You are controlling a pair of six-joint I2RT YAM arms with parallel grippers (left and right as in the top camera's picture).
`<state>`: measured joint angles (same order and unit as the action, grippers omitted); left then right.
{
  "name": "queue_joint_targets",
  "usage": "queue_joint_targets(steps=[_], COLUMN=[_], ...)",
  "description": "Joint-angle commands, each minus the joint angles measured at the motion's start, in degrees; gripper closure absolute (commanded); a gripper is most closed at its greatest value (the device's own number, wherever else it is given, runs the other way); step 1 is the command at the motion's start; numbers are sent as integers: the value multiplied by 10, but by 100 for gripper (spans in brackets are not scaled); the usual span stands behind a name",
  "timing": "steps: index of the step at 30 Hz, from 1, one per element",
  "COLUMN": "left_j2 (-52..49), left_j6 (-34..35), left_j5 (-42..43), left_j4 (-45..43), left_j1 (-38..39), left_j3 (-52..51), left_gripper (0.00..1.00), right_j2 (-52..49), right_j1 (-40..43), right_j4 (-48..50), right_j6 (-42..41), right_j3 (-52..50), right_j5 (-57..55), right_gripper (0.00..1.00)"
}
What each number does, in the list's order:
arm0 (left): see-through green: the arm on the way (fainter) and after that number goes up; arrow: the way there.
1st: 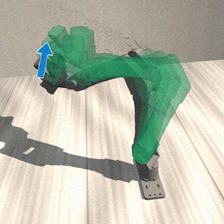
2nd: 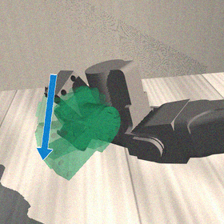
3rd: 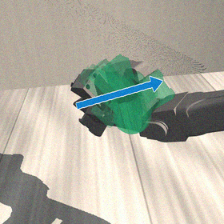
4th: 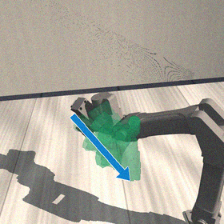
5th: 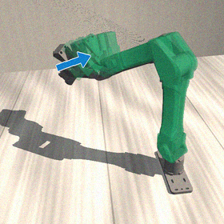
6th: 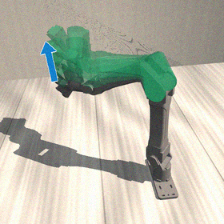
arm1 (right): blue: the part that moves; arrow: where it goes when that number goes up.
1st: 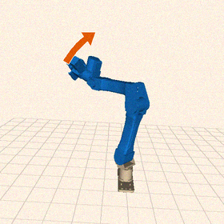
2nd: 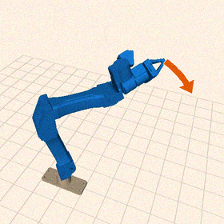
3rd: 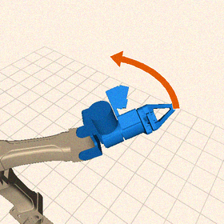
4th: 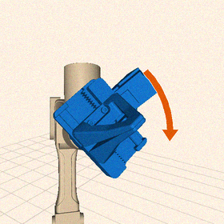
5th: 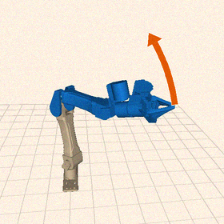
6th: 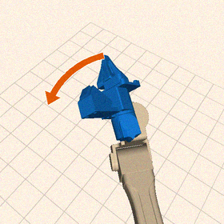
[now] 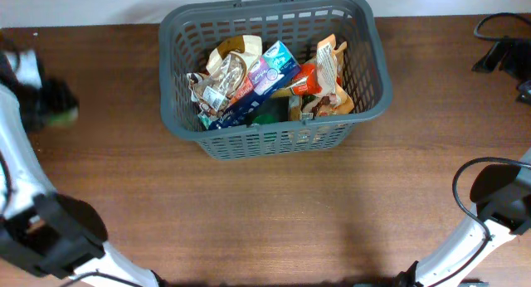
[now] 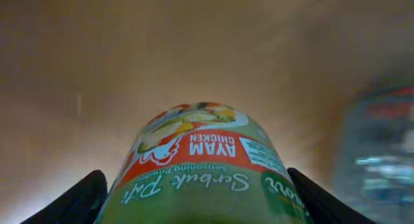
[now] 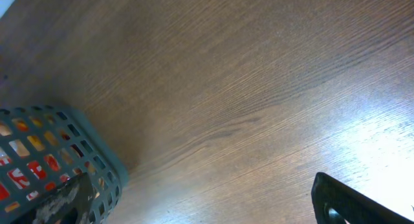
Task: Pack container
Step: 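Carry the seasoning jar into the basket and release it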
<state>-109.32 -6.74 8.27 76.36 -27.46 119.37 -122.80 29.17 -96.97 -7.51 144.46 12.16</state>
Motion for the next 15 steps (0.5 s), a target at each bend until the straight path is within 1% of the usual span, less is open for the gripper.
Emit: queue_joint_targets(steps=[1, 3, 6, 7, 8, 11, 15], left_j2=[67, 78, 82, 82, 79, 68, 28], left_j6=[-98, -162, -268, -348, -384, -460, -503], left_j5=[96, 102, 100, 99, 96, 67, 15], left_j4=[4, 4, 5, 6, 8, 8, 8], left_j1=[82, 143, 240, 308, 341, 428, 497], left_j3=[113, 157, 191, 193, 190, 168, 135], left_gripper=[98, 98, 98, 98, 98, 98, 98], right_j2=[-2, -2, -2, -2, -2, -2, -2], right_j1=[1, 1, 1, 1, 1, 1, 1], right_j4=[-3, -3, -3, -3, -4, -3, -4], right_j6=[-3, -3, -3, -3, -3, -3, -3], right_j3=[1, 1, 1, 1, 1, 1, 1], right_j5=[8, 8, 8, 10, 12, 12, 12], right_gripper=[1, 1, 1, 1, 1, 1, 1])
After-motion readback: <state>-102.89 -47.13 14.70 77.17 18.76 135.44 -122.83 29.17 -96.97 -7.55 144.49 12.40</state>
